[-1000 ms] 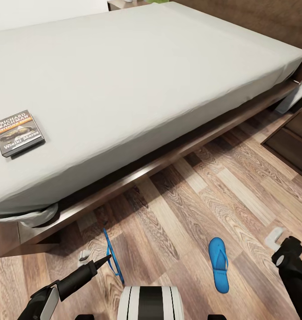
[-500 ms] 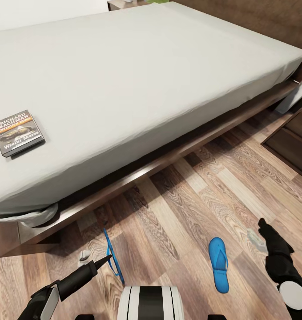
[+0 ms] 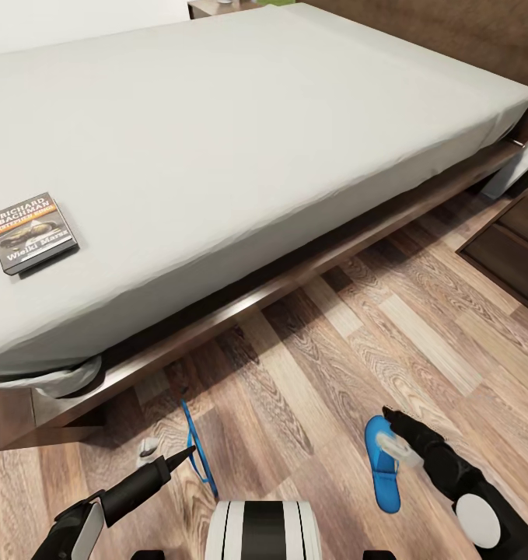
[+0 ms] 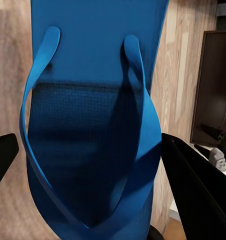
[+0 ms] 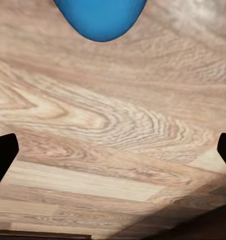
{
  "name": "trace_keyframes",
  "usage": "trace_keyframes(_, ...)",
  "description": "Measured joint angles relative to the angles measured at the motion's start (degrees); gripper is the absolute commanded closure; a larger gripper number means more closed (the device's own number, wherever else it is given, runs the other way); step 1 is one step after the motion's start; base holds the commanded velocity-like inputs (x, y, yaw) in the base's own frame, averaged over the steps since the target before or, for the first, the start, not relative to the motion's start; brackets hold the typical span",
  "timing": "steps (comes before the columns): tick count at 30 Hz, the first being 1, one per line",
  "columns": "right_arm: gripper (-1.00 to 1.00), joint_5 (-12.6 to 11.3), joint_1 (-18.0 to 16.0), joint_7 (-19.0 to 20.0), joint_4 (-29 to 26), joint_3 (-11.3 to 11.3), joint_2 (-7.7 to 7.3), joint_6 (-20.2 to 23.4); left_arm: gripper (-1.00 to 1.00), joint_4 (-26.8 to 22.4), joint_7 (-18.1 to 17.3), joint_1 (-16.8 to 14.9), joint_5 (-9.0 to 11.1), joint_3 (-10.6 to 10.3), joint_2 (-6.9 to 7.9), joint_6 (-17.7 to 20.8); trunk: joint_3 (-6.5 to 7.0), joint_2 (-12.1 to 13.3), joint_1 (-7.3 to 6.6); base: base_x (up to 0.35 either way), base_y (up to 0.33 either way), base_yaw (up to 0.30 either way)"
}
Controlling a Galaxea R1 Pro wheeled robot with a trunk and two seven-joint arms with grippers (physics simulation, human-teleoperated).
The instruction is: In the bedroom, move the book from the bed onto either nightstand, and place the two sandals side by side next to the bed.
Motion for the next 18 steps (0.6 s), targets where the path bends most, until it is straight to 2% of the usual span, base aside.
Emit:
trace_keyframes(4,-1.00,0.17,0.05,-0.01,0.01,1.54,-0.01,-0.83,1.00,0.00,0.00,0.00,0.00,0.00,0.00,0.00,0.00,0.00,0.00,0.000,0.000,0.000)
trace_keyframes(12,-1.00,0.15,0.15,0.27,-1.86,1.41,0.01,2.60,1.00,0.03,0.05,0.00,-0.09,0.00,0.00,0.00,0.00,0.00,0.00,0.000,0.000,0.000)
trace_keyframes(18,-1.00,0.17,0.17,0.42,-7.05,1.24,-0.08,1.07,1.00,0.05,0.17,0.00,-0.09,0.00,-0.08,-0.67,0.00,0.00,0.00,0.000,0.000,0.000)
